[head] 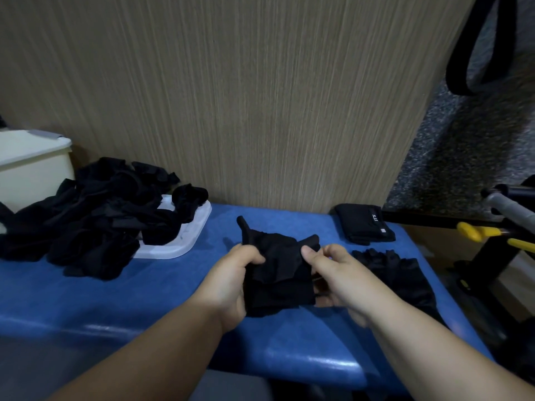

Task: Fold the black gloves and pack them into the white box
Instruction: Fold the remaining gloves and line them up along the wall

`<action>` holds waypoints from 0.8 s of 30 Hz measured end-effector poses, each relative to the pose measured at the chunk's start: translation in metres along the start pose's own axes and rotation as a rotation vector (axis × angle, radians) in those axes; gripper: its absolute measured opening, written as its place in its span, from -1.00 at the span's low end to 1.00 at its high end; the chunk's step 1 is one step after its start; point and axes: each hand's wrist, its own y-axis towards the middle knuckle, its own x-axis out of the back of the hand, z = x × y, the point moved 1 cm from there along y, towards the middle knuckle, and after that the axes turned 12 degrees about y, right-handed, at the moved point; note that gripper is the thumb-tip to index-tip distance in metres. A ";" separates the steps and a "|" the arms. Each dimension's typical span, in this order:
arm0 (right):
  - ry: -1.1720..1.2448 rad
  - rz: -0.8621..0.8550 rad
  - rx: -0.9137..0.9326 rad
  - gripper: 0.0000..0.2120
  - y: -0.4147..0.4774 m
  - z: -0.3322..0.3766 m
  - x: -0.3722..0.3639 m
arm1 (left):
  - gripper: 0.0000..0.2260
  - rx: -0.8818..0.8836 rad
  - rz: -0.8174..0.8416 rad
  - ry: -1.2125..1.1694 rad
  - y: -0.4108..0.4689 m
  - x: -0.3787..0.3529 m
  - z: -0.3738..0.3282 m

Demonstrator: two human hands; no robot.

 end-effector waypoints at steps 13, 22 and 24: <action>-0.204 -0.064 0.216 -0.69 -0.001 -0.002 0.009 | -0.83 -0.066 -0.097 0.013 0.013 -0.008 0.005; -0.764 -0.214 0.272 -0.33 -0.002 -0.004 0.017 | -0.45 -0.451 -0.508 1.117 0.023 0.009 0.014; -0.728 -0.233 0.290 -0.29 -0.001 -0.003 0.018 | -0.64 -0.584 -0.503 1.221 0.020 0.007 0.012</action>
